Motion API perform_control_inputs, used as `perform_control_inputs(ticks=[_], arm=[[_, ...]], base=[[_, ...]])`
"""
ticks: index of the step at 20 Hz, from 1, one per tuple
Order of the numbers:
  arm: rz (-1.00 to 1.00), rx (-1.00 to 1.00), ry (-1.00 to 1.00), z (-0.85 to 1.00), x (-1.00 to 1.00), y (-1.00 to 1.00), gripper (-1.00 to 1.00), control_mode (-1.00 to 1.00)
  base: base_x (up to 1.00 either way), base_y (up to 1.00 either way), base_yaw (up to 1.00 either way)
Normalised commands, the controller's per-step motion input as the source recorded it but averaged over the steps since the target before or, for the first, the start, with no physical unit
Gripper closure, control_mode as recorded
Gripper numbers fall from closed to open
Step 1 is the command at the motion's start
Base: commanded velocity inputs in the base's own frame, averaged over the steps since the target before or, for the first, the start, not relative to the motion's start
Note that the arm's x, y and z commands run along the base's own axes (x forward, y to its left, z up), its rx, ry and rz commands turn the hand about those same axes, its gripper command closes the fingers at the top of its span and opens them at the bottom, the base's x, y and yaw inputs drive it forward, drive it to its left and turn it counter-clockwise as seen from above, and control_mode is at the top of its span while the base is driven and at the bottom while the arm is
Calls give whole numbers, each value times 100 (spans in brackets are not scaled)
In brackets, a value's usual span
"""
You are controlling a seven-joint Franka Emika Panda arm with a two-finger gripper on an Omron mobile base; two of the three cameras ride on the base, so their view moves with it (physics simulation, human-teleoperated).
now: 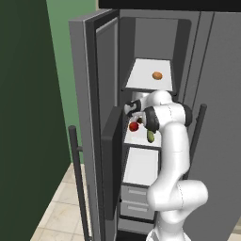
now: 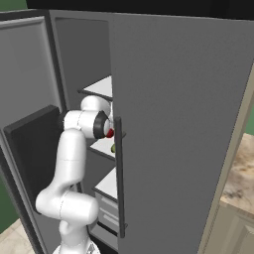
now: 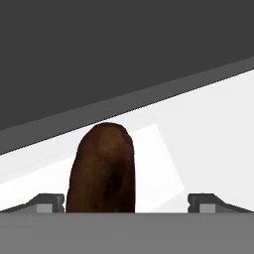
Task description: Take the sweet potato and tangerine from the highest rack and move them to the second highest rack where the cucumber and peach are located, to maximize freezer space. Close the freezer door after rearranging.
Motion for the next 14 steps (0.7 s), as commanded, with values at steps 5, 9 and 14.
perform_control_inputs(ticks=[5, 9, 14], arm=[[0, 0, -14, -35, -11, 0, -100, -100], [0, 0, -12, -29, -21, 0, -100, -100], [0, -1, -16, -45, -10, 1, -100, -100]], base=[[0, 0, 0], [0, 0, 0], [0, 0, 0]])
